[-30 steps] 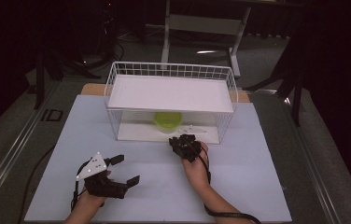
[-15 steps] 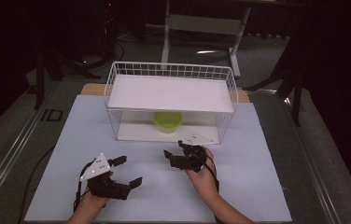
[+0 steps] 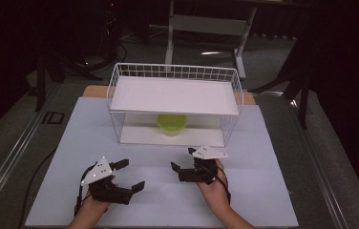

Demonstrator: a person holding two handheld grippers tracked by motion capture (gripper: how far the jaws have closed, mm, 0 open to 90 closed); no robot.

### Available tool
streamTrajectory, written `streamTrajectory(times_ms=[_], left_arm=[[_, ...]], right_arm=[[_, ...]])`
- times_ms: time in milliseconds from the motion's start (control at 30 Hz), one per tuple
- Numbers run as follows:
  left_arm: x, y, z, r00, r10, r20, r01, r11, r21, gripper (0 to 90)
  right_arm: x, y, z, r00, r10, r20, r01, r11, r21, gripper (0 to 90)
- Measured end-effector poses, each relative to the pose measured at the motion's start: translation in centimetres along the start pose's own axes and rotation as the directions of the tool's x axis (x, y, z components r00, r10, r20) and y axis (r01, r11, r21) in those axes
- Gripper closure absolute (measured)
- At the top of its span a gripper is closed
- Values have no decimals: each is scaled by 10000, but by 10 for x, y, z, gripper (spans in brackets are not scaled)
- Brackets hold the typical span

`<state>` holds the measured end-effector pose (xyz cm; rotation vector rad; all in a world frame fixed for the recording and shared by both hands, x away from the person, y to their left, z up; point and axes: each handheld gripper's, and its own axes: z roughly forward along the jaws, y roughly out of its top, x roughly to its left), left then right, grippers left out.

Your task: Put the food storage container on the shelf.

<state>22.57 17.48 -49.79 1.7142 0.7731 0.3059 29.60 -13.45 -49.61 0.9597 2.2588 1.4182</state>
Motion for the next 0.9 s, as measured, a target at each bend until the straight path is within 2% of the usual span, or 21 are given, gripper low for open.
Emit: streamTrajectory(times_ms=[100, 233, 533, 700, 900], left_arm=[[0, 0, 0, 10000, 16, -5, -16, 10000, 10, 25], [0, 1, 0, 10000, 18, -17, -18, 10000, -3, 25], [0, 1, 0, 10000, 32, -28, -32, 10000, 6, 25], [-1, 0, 1, 9999, 102, -36, -102, 9999, 45, 25], [-1, 0, 2, 9998, 198, -17, -197, 9998, 89, 25]], right_arm=[[-1, -3, -7, 9998, -128, 120, 127, 9999, 32, 149], [-4, -7, -17, 10000, 35, 59, -35, 10000, 12, 149], [-13, -22, -36, 9998, 2, 208, -7, 9997, 252, 149], [-20, -31, -39, 9990, 356, 288, -357, 9993, 58, 149], [-25, -32, -41, 9988, 394, 296, -393, 9992, -41, 149]])
